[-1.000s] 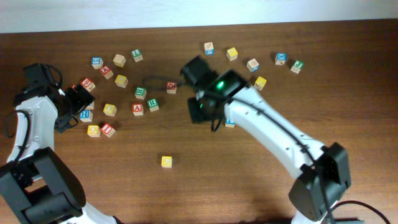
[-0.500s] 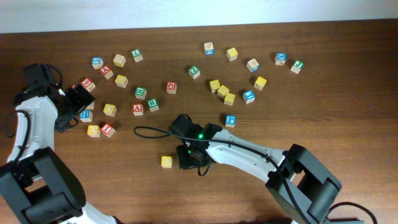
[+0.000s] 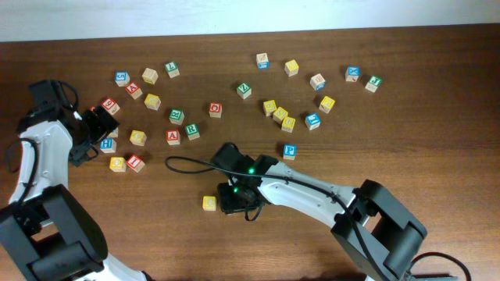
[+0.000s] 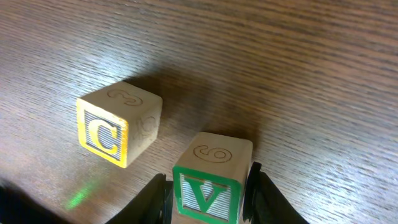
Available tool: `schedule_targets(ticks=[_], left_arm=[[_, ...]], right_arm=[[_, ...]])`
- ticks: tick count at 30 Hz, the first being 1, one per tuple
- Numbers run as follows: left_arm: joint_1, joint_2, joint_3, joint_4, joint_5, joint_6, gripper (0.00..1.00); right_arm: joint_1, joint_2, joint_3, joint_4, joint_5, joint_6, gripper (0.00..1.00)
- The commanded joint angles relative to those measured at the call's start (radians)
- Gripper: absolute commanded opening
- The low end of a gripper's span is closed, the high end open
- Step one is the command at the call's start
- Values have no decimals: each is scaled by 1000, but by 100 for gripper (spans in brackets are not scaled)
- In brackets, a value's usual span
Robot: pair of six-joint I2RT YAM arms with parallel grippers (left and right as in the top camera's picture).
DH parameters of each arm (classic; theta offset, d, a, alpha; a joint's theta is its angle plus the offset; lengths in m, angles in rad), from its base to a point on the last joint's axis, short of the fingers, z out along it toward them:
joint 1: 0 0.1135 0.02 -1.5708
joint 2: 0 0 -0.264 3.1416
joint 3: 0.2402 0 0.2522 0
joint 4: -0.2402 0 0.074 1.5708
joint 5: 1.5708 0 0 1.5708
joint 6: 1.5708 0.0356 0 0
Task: Spell out CVPR
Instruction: 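Carry the V block beside the C block and release it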
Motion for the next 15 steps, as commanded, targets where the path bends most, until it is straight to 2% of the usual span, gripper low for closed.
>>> schedule_targets(ticks=[1, 4, 12, 15], left_arm=[[0, 8, -4, 2, 7, -13, 99], [0, 8, -4, 2, 7, -13, 99], [0, 8, -4, 2, 7, -13, 99], [0, 8, -4, 2, 7, -13, 99]], right_arm=[[-2, 13, 18, 5, 27, -3, 30], [-33, 13, 18, 5, 53, 10, 27], [-53, 13, 19, 11, 23, 18, 27], [-53, 13, 18, -21, 24, 70, 27]])
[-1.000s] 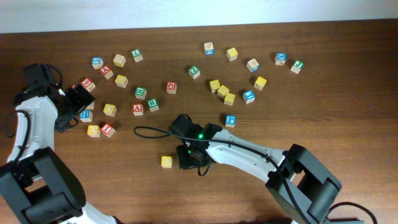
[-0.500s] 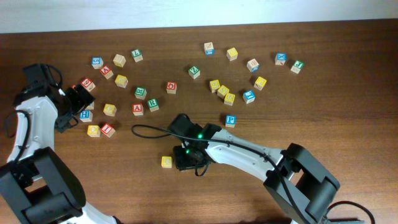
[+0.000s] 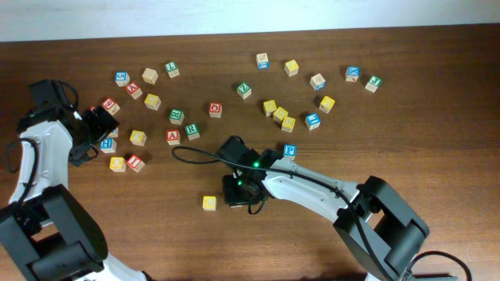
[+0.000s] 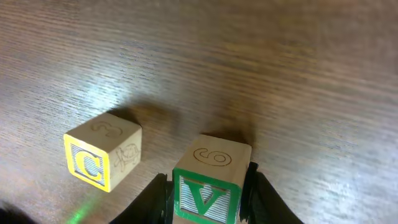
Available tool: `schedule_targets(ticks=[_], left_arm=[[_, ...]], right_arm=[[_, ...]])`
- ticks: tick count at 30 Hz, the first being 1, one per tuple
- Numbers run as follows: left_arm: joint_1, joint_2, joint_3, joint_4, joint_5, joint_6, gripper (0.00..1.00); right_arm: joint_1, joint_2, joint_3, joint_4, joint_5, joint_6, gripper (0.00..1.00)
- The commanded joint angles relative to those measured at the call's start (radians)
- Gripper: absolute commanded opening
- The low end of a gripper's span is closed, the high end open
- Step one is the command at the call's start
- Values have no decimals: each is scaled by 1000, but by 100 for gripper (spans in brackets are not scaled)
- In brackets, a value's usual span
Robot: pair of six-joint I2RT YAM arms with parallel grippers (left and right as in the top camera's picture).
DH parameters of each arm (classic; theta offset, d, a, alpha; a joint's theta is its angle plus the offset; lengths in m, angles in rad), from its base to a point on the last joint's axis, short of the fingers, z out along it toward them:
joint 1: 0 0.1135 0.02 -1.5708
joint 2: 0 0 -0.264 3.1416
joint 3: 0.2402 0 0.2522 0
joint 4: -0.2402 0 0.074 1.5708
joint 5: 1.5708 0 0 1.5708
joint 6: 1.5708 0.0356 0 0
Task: Spell out CVPR
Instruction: 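Carry the V block beside the C block and release it, then move the right gripper back over the blocks near the blue P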
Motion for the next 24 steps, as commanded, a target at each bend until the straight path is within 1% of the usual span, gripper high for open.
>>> schedule_targets(ticks=[1, 3, 7, 11, 13, 16, 17, 19, 20, 24], left_arm=[[0, 8, -4, 2, 7, -13, 99], [0, 8, -4, 2, 7, -13, 99], [0, 8, -4, 2, 7, -13, 99], [0, 8, -4, 2, 7, -13, 99], [0, 8, -4, 2, 7, -13, 99], [1, 8, -4, 2, 7, -13, 99], [1, 8, -4, 2, 7, -13, 99], [0, 8, -4, 2, 7, -13, 99], [0, 8, -4, 2, 7, -13, 99], [0, 8, -4, 2, 7, -13, 99]], right_arm=[[-5, 13, 16, -18, -3, 67, 27], [-5, 13, 16, -13, -3, 113, 27], [-5, 13, 16, -3, -2, 115, 28], [-5, 13, 16, 3, -3, 63, 29], [-5, 13, 16, 3, -3, 15, 27], [-5, 13, 16, 0, -6, 6, 28], [-5, 13, 16, 0, -6, 6, 29], [-5, 13, 16, 0, -7, 6, 37], [-5, 13, 17, 0, -6, 6, 40], [-6, 9, 43, -24, -5, 6, 40]])
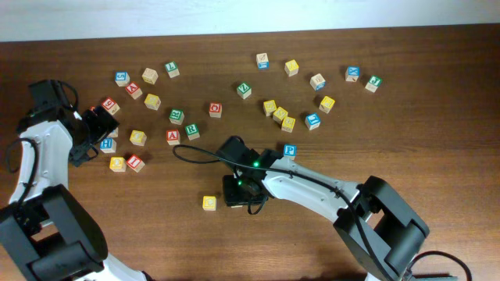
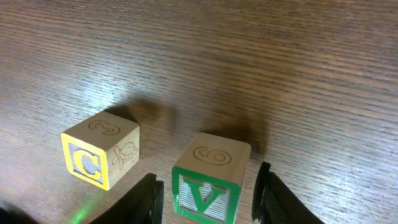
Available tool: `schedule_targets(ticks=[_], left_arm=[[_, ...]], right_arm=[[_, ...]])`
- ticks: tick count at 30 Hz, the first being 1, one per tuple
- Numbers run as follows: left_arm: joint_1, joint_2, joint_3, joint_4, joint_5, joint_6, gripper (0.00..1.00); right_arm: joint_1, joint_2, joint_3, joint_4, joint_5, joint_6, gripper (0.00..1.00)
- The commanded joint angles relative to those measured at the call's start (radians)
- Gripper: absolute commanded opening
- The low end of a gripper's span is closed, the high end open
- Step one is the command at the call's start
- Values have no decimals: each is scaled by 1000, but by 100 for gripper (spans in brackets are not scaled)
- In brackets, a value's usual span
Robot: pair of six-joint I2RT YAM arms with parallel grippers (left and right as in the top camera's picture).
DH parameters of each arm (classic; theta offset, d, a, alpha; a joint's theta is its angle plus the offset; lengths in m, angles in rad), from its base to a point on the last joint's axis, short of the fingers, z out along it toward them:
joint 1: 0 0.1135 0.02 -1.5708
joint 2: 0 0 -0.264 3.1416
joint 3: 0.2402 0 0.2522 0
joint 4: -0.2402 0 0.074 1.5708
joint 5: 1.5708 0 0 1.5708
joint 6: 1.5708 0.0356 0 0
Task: Spell out CVPR
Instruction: 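Move the right gripper back over the blocks near the blue P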
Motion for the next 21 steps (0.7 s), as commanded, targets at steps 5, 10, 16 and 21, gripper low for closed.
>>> schedule_targets(ticks=[5, 10, 16, 21], left_arm=[[0, 8, -4, 2, 7, -13, 99], [0, 8, -4, 2, 7, -13, 99], [0, 8, -4, 2, 7, -13, 99], [1, 8, -4, 2, 7, -13, 99]], right_arm=[[-52, -19, 159, -162, 68, -51, 41], [-227, -62, 392, -369, 111, -229, 45], [-454, -60, 486, -477, -39, -232, 76], [-470, -60, 486, -469, -54, -232, 98]])
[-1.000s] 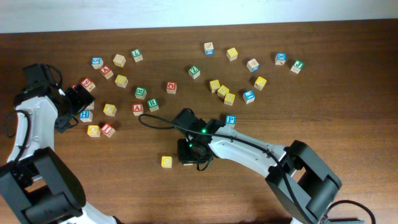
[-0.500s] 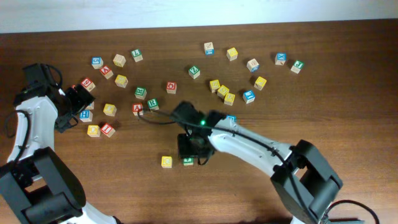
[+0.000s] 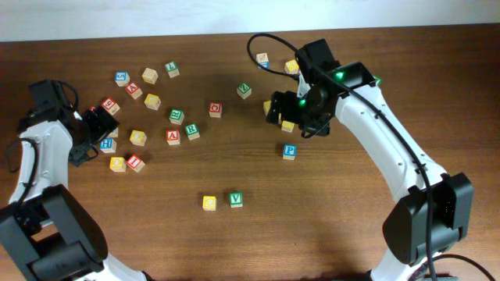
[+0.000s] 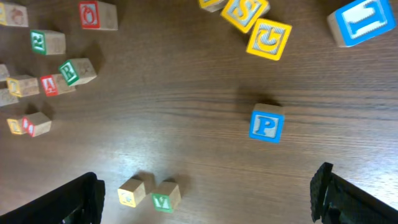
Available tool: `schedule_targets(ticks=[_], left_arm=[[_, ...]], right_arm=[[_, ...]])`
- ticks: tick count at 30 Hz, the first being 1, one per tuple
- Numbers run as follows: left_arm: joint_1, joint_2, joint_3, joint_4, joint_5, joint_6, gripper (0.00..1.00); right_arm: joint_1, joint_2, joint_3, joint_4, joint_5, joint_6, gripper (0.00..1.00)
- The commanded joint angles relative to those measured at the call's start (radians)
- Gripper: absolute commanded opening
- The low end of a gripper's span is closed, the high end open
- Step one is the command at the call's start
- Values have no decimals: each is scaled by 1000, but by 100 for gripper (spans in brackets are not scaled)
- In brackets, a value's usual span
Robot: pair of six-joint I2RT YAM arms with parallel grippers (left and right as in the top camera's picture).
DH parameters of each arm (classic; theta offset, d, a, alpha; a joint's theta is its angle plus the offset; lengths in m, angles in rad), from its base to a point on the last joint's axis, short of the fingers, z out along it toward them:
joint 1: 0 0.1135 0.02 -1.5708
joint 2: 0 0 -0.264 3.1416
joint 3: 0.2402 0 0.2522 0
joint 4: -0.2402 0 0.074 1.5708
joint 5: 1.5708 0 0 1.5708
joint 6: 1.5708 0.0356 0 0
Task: Spell out CVPR
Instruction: 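Move the right gripper back over the blocks near the blue P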
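Near the front of the table, a yellow C block [image 3: 209,203] [image 4: 131,191] and a green V block [image 3: 236,199] [image 4: 164,196] stand side by side, a small gap between them. The blue P block [image 3: 290,151] [image 4: 266,125] lies alone farther back and to the right. A green R block [image 3: 192,131] [image 4: 77,70] sits among the loose blocks at the left. My right gripper [image 3: 295,117] [image 4: 207,186] hangs high and open, holding nothing, behind the P block. My left gripper [image 3: 99,123] rests at the left edge among blocks; its jaws do not show clearly.
Many loose letter blocks are scattered across the back half of the table. Yellow blocks [image 4: 267,38] and a blue block [image 3: 312,120] cluster just under the right arm. A blue H block [image 3: 108,144] and a yellow block [image 3: 117,164] lie by the left gripper.
My right gripper was low, open on either side of the V block. It is now high up, to the back right, near the yellow cluster. The V block stays beside the C.
My right gripper was shut on the V block just right of the C block. It still held it at the table 1.5 s ago. Then its jaws stood open with the V resting on the wood. Now it is far off; the left arm has not moved.
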Motion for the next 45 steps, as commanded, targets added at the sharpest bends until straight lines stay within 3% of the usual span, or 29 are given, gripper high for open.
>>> schedule_targets(ticks=[1, 5, 8, 13, 19, 28, 31, 41, 45], left_arm=[[1, 8, -4, 2, 7, -13, 99], [0, 8, -4, 2, 7, -13, 99], [0, 8, -4, 2, 7, -13, 99], [1, 8, -4, 2, 7, -13, 99], [0, 8, -4, 2, 7, -13, 99], [1, 8, -4, 2, 7, -13, 99], [1, 8, -4, 2, 7, -13, 99], [0, 8, -4, 2, 7, -13, 99], [0, 8, -4, 2, 7, -13, 99]], right_arm=[[5, -15, 16, 3, -27, -8, 98], [5, -15, 16, 41, -8, -8, 98], [5, -14, 16, 38, 199, -8, 98], [-2, -14, 16, 52, 373, -4, 98], [-21, -6, 16, 136, 374, -139, 98], [-23, 187, 16, 153, 277, -138, 100], [-41, 208, 16, 146, 276, -65, 100], [-370, 208, 17, 55, 267, -64, 98], [-396, 208, 16, 63, 99, -231, 98]])
